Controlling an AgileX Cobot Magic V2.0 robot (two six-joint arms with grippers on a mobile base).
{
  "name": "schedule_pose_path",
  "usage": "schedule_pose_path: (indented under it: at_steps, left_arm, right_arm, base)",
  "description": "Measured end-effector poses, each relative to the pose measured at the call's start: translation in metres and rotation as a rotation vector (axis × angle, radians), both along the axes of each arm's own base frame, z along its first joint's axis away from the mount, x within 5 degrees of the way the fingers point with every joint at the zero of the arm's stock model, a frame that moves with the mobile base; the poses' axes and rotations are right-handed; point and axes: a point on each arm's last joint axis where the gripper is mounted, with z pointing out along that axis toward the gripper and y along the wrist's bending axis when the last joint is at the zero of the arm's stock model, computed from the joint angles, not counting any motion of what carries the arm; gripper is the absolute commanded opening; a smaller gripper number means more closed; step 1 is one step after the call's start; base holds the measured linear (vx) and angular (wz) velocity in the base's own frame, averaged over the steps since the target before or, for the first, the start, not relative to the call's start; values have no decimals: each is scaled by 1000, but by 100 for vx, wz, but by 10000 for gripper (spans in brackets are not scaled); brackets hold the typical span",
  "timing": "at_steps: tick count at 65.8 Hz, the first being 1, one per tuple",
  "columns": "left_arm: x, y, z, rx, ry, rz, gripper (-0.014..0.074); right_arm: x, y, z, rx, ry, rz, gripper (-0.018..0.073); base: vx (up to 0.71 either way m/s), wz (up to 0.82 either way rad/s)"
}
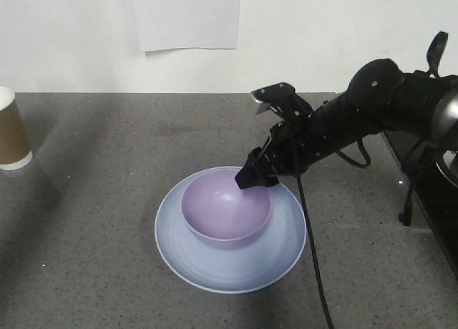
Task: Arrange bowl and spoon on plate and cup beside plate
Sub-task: 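Open the right gripper and withdraw it from the bowl, then lower the green spoon with the left gripper into the bowl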
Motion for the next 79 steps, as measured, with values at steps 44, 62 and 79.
schedule_pose_path:
  at_steps: [44,62,79]
  left_arm:
    - [32,-23,-25,-116,142,-196,-6]
    - [61,-49,-42,-192,281,-454,-8]
    - [81,-91,-13,-200,330,-657,-8]
  right_arm:
    - [-109,-46,219,60,-661,-37,-9]
    - [-170,-94,255,-73,-765,-324,-6]
    - [-187,-116,255,-192,-711,-476,-6]
  base:
    - [0,0]
    - [0,0]
    - [0,0]
